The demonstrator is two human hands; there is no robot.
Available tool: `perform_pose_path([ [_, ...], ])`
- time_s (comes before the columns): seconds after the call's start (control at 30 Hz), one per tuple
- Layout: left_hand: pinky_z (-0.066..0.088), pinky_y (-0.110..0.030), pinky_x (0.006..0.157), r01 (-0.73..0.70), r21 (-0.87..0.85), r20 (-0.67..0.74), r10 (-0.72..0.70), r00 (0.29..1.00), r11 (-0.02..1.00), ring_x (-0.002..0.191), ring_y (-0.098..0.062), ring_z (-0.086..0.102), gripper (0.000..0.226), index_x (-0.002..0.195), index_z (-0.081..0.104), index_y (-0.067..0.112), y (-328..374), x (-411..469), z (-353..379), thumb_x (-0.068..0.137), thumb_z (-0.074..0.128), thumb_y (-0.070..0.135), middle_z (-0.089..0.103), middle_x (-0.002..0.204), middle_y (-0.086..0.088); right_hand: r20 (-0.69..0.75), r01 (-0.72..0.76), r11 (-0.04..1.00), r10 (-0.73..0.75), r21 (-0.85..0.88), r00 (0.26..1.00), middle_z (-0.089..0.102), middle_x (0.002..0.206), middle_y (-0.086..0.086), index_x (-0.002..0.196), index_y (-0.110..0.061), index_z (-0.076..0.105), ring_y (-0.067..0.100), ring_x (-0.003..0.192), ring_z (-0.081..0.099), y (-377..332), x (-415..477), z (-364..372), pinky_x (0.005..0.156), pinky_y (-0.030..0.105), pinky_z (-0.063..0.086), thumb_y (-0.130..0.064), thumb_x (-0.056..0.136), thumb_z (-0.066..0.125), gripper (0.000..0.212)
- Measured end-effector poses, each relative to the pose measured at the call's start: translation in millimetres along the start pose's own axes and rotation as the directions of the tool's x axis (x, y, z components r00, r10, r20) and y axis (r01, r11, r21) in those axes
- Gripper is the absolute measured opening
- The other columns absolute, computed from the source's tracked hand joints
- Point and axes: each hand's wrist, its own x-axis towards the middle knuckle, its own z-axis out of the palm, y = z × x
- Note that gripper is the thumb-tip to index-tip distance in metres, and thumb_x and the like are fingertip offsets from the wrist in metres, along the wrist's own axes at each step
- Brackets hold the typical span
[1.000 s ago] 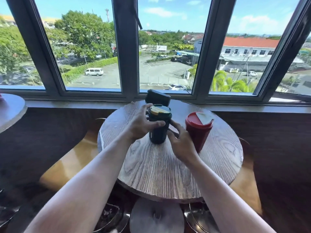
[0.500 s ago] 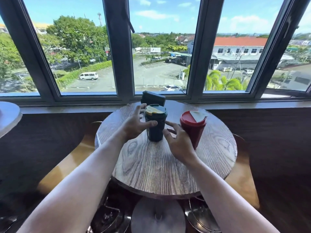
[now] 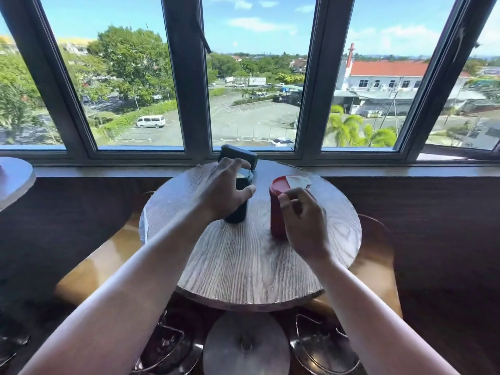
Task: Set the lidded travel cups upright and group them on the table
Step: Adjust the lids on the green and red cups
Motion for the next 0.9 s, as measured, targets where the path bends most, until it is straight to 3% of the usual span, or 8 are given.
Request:
perform_pose_path([
  [0.17,0.043,-0.045,0.104,0.063,0.131,-0.093,-0.051,0.994,0.989,0.126,-0.030,0.047,0.047,0.126,0.057,0.022,10.3,-10.2,20.7,0.085,0.071,0.038,0.050,0.133,-0.005,-0.100,0.025,1.000,-0.026,-0.017,0.995,0.064,0.089,-0.001,0.090,-0.016,0.062,0.017,0.075,0.061,22.2,7.7,-20.2,0.070,0.032,0.050,-0.017,0.089,0.061,0.002],
  [0.3,0.045,-0.045,0.099,0.028,0.142,-0.165,-0.004,0.986,0.989,0.118,-0.032,0.051,0.051,0.123,0.058,0.018,20.6,-19.7,45.6,0.081,0.075,0.041,0.050,0.125,-0.008,-0.094,-0.084,0.996,0.086,0.028,0.992,0.059,0.106,0.001,0.105,-0.018,0.053,0.024,0.092,0.061,48.0,15.6,-26.6,0.082,0.043,0.052,-0.020,0.087,0.062,0.020],
  [0.37,0.047,-0.040,0.095,0.086,-0.005,-0.089,-0.086,0.992,0.996,0.113,-0.025,0.056,0.056,0.125,0.055,0.018,25.5,-23.2,58.9,0.081,0.077,0.044,0.054,0.121,-0.009,0.036,-0.238,0.964,0.235,0.117,0.971,0.057,0.119,0.004,0.119,-0.016,0.049,0.022,0.103,0.060,57.4,21.6,-28.0,0.087,0.039,0.051,-0.023,0.090,0.065,0.034],
  [0.43,0.053,-0.041,0.088,0.153,-0.129,-0.037,-0.159,0.987,0.980,0.103,-0.020,0.061,0.064,0.126,0.050,0.019,30.5,-26.3,69.0,0.078,0.079,0.048,0.061,0.114,-0.007,0.242,-0.401,0.888,0.347,0.226,0.906,0.054,0.132,0.004,0.130,-0.016,0.045,0.020,0.114,0.057,63.9,26.9,-29.7,0.093,0.036,0.048,-0.032,0.092,0.064,0.045],
  [0.53,0.054,-0.036,0.076,0.211,-0.214,-0.044,-0.225,0.973,0.954,0.087,-0.018,0.065,0.065,0.127,0.048,0.018,36.1,-26.1,77.1,0.077,0.082,0.043,0.067,0.107,-0.002,0.469,-0.506,0.812,0.340,0.291,0.815,0.058,0.132,-0.002,0.120,-0.028,0.053,0.012,0.120,0.056,71.9,29.2,-31.0,0.100,0.041,0.045,-0.037,0.096,0.056,0.026],
  [0.6,0.055,-0.035,0.075,0.221,-0.253,-0.059,-0.243,0.968,0.942,0.083,-0.019,0.069,0.062,0.125,0.050,0.018,37.3,-22.5,78.2,0.077,0.083,0.038,0.070,0.112,-0.001,0.509,-0.518,0.786,0.310,0.338,0.803,0.062,0.121,-0.010,0.113,-0.030,0.053,0.006,0.112,0.058,72.9,30.7,-30.7,0.093,0.036,0.049,-0.028,0.099,0.053,0.014],
  [0.73,0.055,-0.036,0.077,0.206,-0.207,-0.121,-0.234,0.965,0.956,0.086,-0.020,0.065,0.062,0.126,0.057,0.015,33.4,-16.1,77.6,0.075,0.086,0.034,0.066,0.112,-0.001,0.506,-0.455,0.790,0.218,0.411,0.834,0.062,0.122,-0.008,0.117,-0.023,0.051,0.015,0.116,0.061,80.8,37.1,-27.4,0.090,0.026,0.055,-0.011,0.094,0.062,0.028],
  [0.9,0.056,-0.026,0.074,0.216,-0.271,-0.202,-0.275,0.940,0.938,0.073,-0.003,0.066,0.050,0.121,0.062,0.017,31.4,-7.0,73.8,0.077,0.085,0.024,0.071,0.092,0.005,0.381,-0.380,0.805,0.210,0.456,0.900,0.054,0.132,0.005,0.122,-0.015,0.048,0.033,0.122,0.059,83.0,44.5,-6.2,0.101,0.039,0.051,0.001,0.088,0.067,0.042],
])
